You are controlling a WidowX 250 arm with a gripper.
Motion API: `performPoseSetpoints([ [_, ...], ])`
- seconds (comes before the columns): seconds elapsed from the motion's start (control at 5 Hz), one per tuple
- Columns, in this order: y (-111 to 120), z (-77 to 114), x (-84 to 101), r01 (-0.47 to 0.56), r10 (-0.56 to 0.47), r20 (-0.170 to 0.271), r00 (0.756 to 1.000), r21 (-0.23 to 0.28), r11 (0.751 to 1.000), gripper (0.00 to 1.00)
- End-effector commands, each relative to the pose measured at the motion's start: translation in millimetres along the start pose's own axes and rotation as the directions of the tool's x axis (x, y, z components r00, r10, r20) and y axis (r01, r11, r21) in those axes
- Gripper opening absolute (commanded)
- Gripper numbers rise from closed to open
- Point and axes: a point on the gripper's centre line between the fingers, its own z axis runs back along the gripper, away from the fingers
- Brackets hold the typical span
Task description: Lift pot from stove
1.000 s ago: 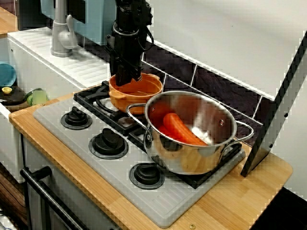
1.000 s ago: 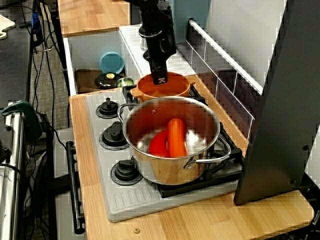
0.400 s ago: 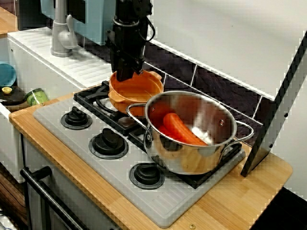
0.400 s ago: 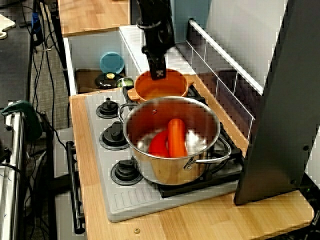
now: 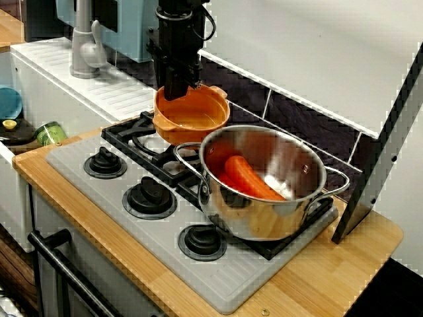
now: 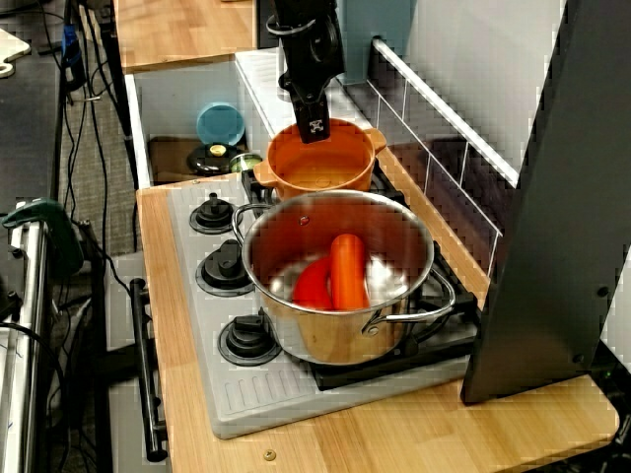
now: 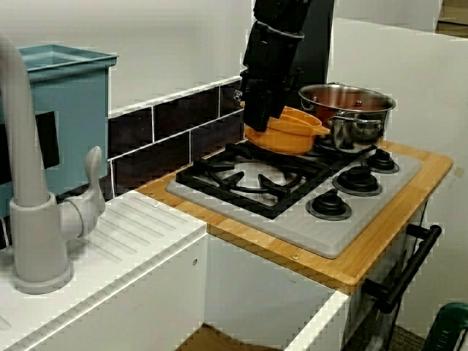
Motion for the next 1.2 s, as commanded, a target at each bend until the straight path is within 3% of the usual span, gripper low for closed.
performPoseSetpoints([
  [0.0, 4, 44.2, 13.9, -0.007, 0.009, 0.110, 0.994, -0.014, 1.000, 0.00],
  [0.6, 1, 69.2, 18.6, -0.009, 0.018, 0.135, 0.991, -0.069, 0.998, 0.00],
  [1.0, -2, 76.0, 20.1, -0.004, 0.015, 0.136, 0.991, -0.082, 0.997, 0.00],
])
